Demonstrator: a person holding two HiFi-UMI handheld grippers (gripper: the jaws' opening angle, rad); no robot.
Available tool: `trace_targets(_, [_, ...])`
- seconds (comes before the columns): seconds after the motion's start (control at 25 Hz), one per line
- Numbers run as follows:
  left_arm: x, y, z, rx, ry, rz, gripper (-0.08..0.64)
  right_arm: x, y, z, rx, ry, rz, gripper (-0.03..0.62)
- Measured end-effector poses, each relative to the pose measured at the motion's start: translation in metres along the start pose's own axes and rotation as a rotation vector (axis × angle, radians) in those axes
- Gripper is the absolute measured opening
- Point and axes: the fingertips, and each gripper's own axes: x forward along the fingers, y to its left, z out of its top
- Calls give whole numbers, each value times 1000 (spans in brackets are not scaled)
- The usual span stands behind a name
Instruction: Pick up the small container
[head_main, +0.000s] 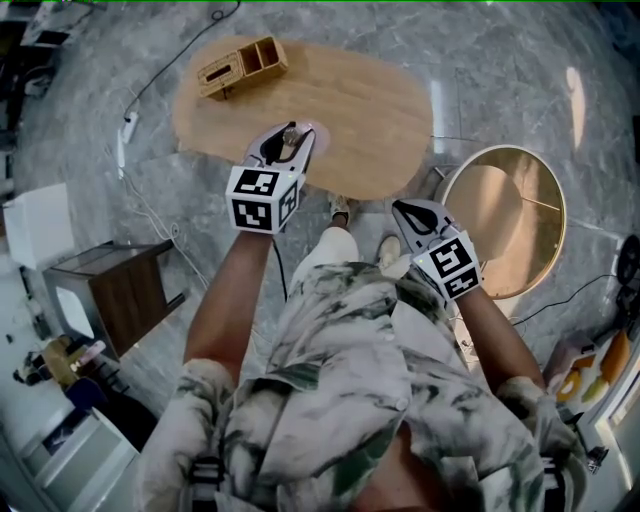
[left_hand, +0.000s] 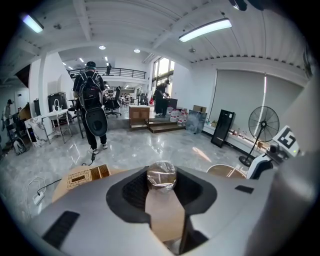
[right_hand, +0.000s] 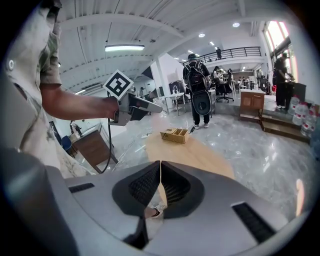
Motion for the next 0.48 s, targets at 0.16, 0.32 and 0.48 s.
trace_targets(0.16, [-3, -2, 2, -3, -4, -4, 147, 2, 3, 1, -5, -4, 7, 28])
trace_targets(0.32, [-7, -2, 5, -5, -5, -7, 147, 4, 5, 5, -15, -10, 10, 23])
trace_targets(0.48, [-8, -2, 4, -2, -2, -5, 147, 4, 5, 7, -22, -15, 9, 23])
